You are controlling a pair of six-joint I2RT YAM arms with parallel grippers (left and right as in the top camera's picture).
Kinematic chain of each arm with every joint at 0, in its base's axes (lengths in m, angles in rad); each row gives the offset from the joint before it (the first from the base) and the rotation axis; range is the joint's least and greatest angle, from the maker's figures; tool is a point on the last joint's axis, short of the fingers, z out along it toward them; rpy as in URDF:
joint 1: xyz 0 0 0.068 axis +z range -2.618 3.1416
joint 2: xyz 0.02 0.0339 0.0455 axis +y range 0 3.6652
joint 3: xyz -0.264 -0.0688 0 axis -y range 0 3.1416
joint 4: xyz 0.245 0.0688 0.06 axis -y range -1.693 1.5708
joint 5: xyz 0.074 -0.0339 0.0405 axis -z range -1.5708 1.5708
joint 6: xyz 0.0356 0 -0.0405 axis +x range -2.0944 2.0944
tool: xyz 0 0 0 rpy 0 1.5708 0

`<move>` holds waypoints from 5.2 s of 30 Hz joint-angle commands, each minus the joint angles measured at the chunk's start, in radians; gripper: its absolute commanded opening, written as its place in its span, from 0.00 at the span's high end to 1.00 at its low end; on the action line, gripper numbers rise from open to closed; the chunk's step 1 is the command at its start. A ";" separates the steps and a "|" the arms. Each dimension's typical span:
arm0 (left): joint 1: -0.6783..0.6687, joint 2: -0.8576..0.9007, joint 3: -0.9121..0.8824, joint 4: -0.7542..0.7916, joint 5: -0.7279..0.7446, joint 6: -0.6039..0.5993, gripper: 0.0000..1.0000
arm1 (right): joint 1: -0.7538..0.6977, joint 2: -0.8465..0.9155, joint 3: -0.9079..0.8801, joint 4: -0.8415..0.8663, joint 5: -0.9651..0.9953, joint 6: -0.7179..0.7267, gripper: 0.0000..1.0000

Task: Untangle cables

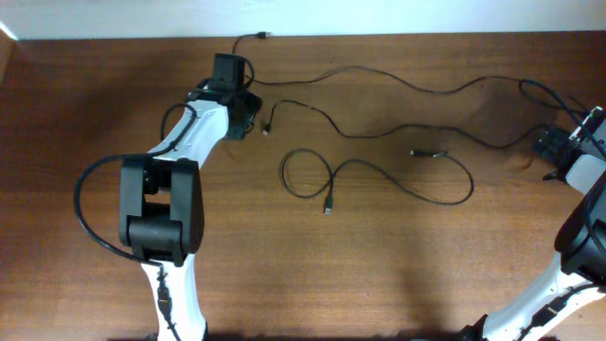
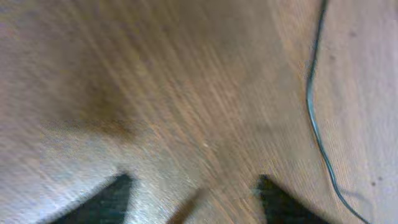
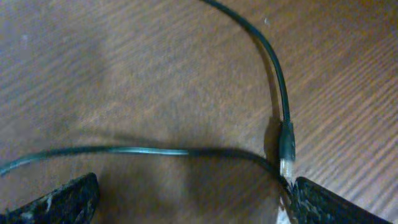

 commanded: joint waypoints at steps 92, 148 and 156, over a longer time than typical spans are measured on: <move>-0.088 -0.257 0.001 -0.362 -0.041 0.890 0.01 | 0.436 -0.181 -0.183 -0.904 -0.036 0.169 0.96; -0.087 -0.257 0.001 -0.362 -0.041 0.890 0.01 | -0.245 -0.655 -0.378 -0.733 -0.214 0.438 0.90; -0.087 -0.257 0.001 -0.362 -0.041 0.890 0.01 | -0.040 -0.665 -0.378 -0.604 -0.248 0.132 0.80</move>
